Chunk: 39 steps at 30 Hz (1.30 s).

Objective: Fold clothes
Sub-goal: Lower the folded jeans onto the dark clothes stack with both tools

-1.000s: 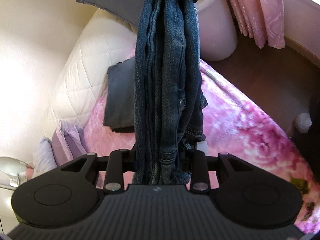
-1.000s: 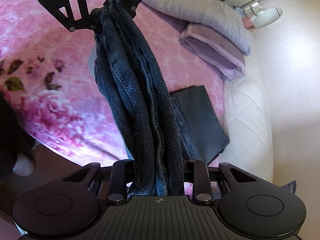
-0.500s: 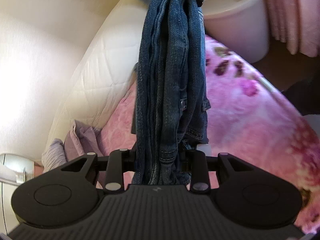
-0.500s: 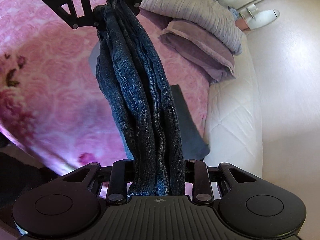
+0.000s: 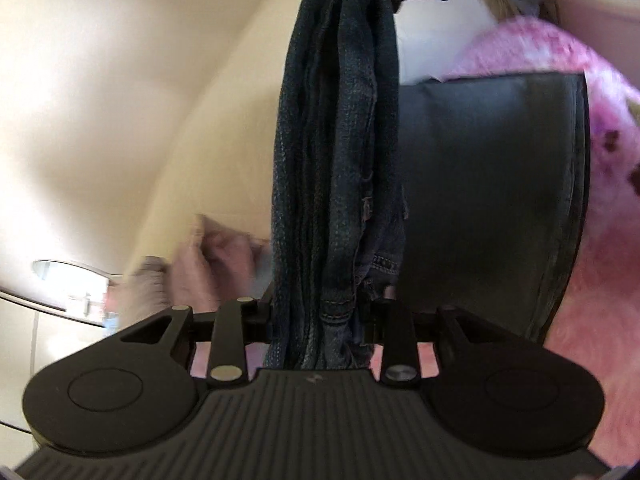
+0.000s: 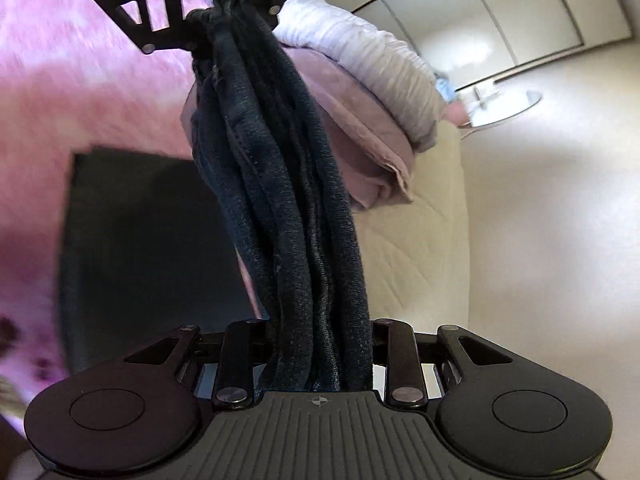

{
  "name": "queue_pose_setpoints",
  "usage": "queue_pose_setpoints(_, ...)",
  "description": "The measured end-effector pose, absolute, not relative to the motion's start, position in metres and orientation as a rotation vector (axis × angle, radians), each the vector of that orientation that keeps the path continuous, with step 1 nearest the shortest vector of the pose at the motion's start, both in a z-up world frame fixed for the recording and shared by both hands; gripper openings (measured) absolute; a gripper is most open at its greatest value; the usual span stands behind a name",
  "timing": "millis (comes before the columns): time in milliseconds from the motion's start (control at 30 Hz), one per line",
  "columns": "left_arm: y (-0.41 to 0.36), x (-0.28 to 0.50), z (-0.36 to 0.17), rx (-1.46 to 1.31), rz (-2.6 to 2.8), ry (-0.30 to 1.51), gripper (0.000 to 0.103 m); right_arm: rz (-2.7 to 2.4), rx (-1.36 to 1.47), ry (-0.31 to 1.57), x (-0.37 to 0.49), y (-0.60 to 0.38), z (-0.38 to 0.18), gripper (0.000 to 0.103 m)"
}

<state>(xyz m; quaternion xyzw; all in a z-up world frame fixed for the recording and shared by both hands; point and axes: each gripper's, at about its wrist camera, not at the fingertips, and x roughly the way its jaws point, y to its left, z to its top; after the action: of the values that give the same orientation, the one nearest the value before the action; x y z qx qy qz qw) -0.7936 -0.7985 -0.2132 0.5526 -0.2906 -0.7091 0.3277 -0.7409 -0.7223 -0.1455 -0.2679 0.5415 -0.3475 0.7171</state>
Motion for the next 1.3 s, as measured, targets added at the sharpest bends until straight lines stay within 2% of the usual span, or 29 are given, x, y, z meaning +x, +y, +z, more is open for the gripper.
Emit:
queue_pose_setpoints(33, -0.798, -0.797, -0.24, 1.473, -1.866, -0.755, 0.034, -0.772, -0.6, 1.2, -0.747, -0.727, -0.169, 0.028)
queue_pose_setpoints(133, -0.786, -0.804, -0.317, 1.598, -1.918, -0.751, 0.047, -0.699, -0.561, 1.278, -0.759, -0.731, -0.251, 0.031)
queue_pose_setpoints(233, -0.769, -0.8, -0.344, 1.574, -1.905, -0.805, 0.047, -0.638, -0.49, 1.381, -0.769, -0.724, -0.309, 0.035)
queue_pose_setpoints(400, -0.763, -0.78, -0.325, 1.567, -1.905, -0.774, 0.05, -0.721, -0.502, 1.338, -0.783, -0.711, -0.302, 0.045)
queue_pose_setpoints(467, -0.763, -0.775, -0.319, 1.571, -1.913, -0.777, 0.05, -0.726, -0.501, 1.348, -0.787, -0.708, -0.296, 0.047)
queue_pose_setpoints(567, -0.77, -0.771, -0.319, 1.602, -1.935, -0.762, 0.043, -0.707, -0.466, 1.339, -0.788, -0.702, -0.289, 0.046)
queue_pose_setpoints(667, -0.773, -0.767, -0.312, 1.58, -1.938, -0.786, 0.041, -0.726, -0.403, 1.319, -0.787, -0.704, -0.279, 0.04)
queue_pose_setpoints(767, -0.768, -0.754, -0.309, 1.544, -1.935, -0.817, 0.041, -0.795, -0.382, 1.277, -0.786, -0.697, -0.261, 0.039)
queue_pose_setpoints(933, -0.772, -0.742, -0.332, 1.582, -1.938, -0.816, 0.042, -0.777, -0.347, 1.317, -0.775, -0.679, -0.286, 0.039)
queue_pose_setpoints(1133, -0.761, -0.725, -0.32, 1.571, -1.932, -0.826, 0.046, -0.774, -0.425, 1.379, -0.771, -0.674, -0.286, 0.043)
queue_pose_setpoints(1233, -0.755, -0.711, -0.301, 1.583, -1.951, -0.761, 0.048, -0.771, -0.393, 1.405, -0.774, -0.664, -0.272, 0.045)
queue_pose_setpoints(1300, -0.752, -0.699, -0.283, 1.59, -1.974, -0.649, 0.048, -0.767, -0.342, 1.411, -0.781, -0.652, -0.273, 0.046)
